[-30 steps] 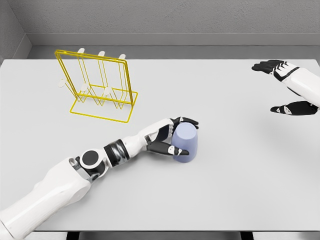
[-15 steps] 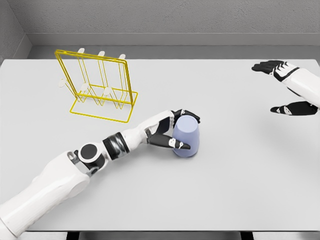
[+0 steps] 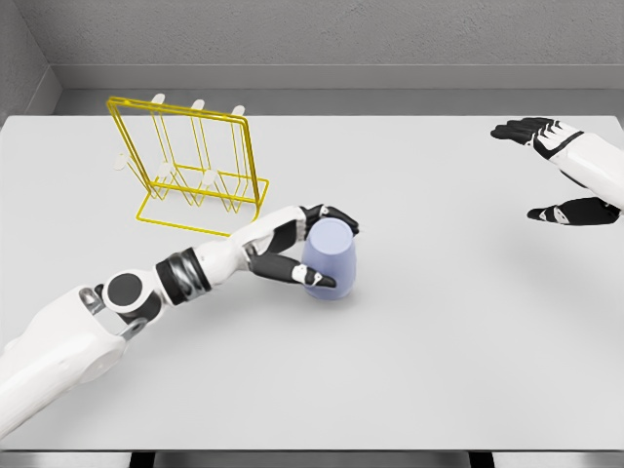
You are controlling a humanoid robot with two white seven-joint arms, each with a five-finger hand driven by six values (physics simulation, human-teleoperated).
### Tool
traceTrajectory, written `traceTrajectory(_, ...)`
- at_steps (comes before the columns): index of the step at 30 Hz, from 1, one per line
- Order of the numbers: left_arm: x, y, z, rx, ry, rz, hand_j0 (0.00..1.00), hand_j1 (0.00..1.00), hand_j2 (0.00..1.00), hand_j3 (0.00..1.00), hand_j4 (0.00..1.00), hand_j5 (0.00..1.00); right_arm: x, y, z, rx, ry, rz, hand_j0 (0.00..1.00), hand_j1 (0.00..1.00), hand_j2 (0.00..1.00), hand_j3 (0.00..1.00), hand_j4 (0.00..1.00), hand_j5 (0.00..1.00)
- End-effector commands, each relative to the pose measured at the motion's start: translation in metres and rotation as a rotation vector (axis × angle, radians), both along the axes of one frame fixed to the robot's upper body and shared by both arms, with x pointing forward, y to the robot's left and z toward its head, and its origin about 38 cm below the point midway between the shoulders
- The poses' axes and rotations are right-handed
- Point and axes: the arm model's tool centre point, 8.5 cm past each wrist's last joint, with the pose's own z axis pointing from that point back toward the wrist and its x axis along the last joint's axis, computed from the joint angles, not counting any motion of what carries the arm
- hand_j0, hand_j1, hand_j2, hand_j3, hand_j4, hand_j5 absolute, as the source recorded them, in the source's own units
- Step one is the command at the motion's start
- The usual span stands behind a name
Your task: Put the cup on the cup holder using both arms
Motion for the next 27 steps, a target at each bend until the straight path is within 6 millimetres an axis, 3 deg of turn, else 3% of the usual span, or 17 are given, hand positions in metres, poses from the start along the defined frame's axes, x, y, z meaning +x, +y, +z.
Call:
traceTrajectory(1, 0.0, 0.011, 0.007, 0.008, -0.015, 0.006, 0.66, 0.66, 0.66, 0.66, 0.66, 0.66, 0.0, -0.001, 0.001, 0.007, 0.0, -0.002, 1.0, 1.0, 1.0, 1.0, 1.0, 1.0)
traceTrajectory(27, 0.009, 0.085, 0.071, 0.031, -0.178, 0.07, 0.66, 0.66, 0.66, 0.66, 0.66, 0.66, 0.0, 0.0, 0.001, 0.008, 0.001, 0.0, 1.0, 1.0, 1.0, 1.0, 1.0, 1.0)
